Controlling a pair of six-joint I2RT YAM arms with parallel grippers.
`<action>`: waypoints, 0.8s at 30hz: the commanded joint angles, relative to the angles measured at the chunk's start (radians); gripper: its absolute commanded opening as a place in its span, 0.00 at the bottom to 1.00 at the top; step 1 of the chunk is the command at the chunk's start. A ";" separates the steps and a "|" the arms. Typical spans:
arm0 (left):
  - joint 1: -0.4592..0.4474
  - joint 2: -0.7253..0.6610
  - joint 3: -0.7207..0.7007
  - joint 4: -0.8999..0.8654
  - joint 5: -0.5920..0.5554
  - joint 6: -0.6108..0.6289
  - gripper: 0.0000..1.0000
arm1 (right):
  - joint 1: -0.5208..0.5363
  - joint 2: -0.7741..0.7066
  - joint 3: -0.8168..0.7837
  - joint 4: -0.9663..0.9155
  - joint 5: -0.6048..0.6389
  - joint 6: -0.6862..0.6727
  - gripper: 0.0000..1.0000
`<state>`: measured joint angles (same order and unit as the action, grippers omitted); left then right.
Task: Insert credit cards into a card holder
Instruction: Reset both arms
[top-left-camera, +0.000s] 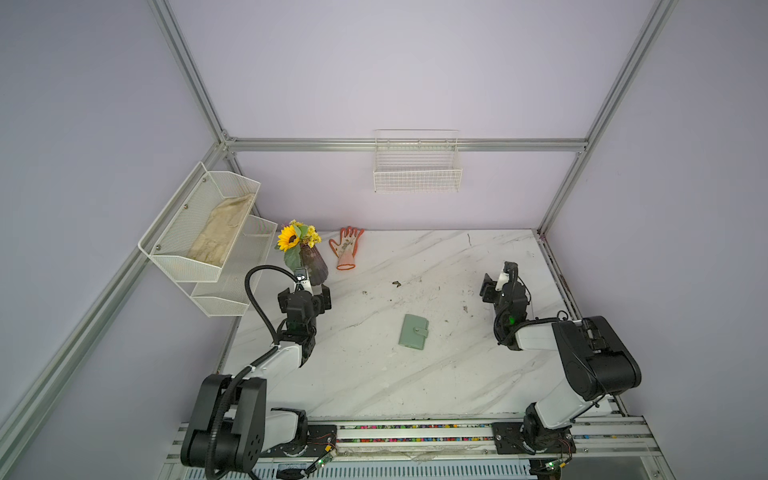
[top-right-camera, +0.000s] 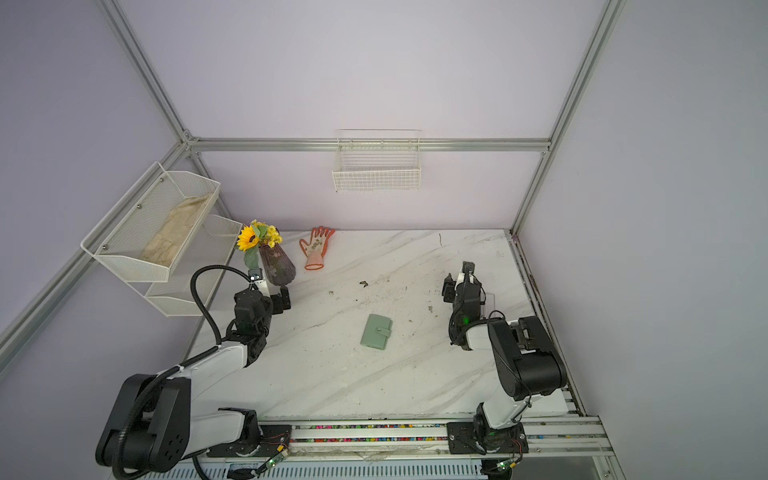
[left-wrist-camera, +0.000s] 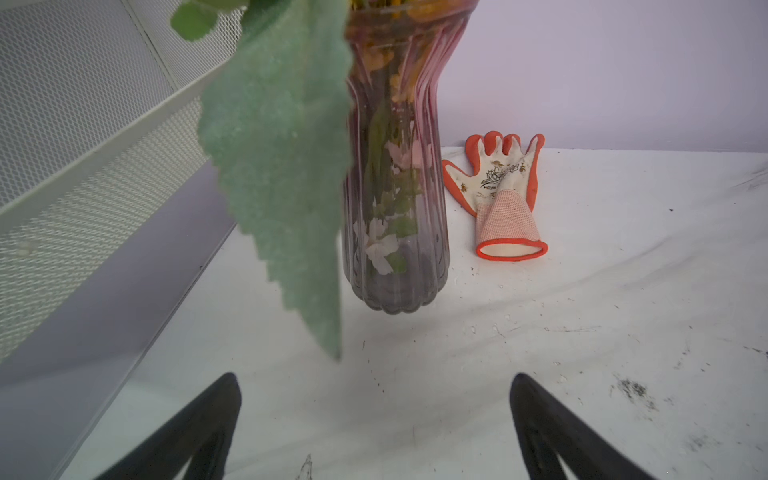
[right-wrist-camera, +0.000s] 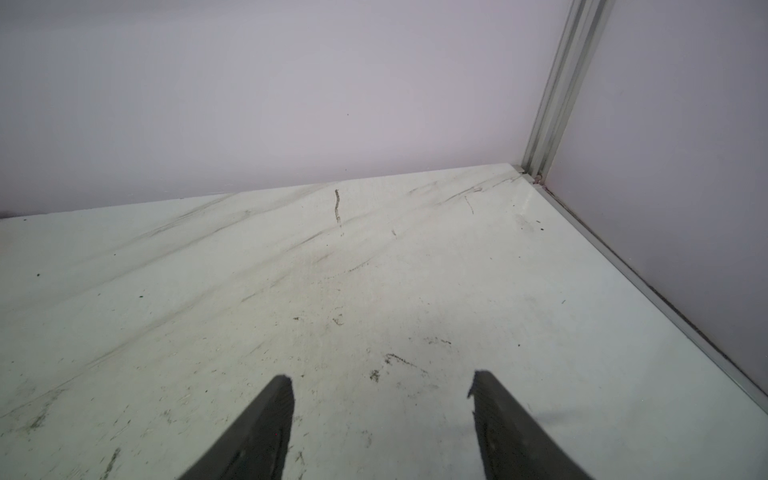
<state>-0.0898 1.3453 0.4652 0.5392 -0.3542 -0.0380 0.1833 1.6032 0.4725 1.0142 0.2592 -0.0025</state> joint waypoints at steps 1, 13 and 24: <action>0.008 0.059 -0.049 0.216 0.004 0.046 1.00 | -0.001 -0.058 -0.082 0.174 0.012 -0.011 0.71; 0.034 0.232 -0.095 0.435 0.009 0.035 1.00 | -0.015 0.226 -0.107 0.601 -0.051 -0.143 0.72; 0.036 0.231 -0.091 0.426 0.009 0.033 1.00 | -0.041 0.182 -0.018 0.333 -0.023 -0.066 0.79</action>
<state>-0.0608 1.5932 0.3729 0.9043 -0.3450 -0.0093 0.1501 1.7988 0.4191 1.3857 0.2230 -0.0731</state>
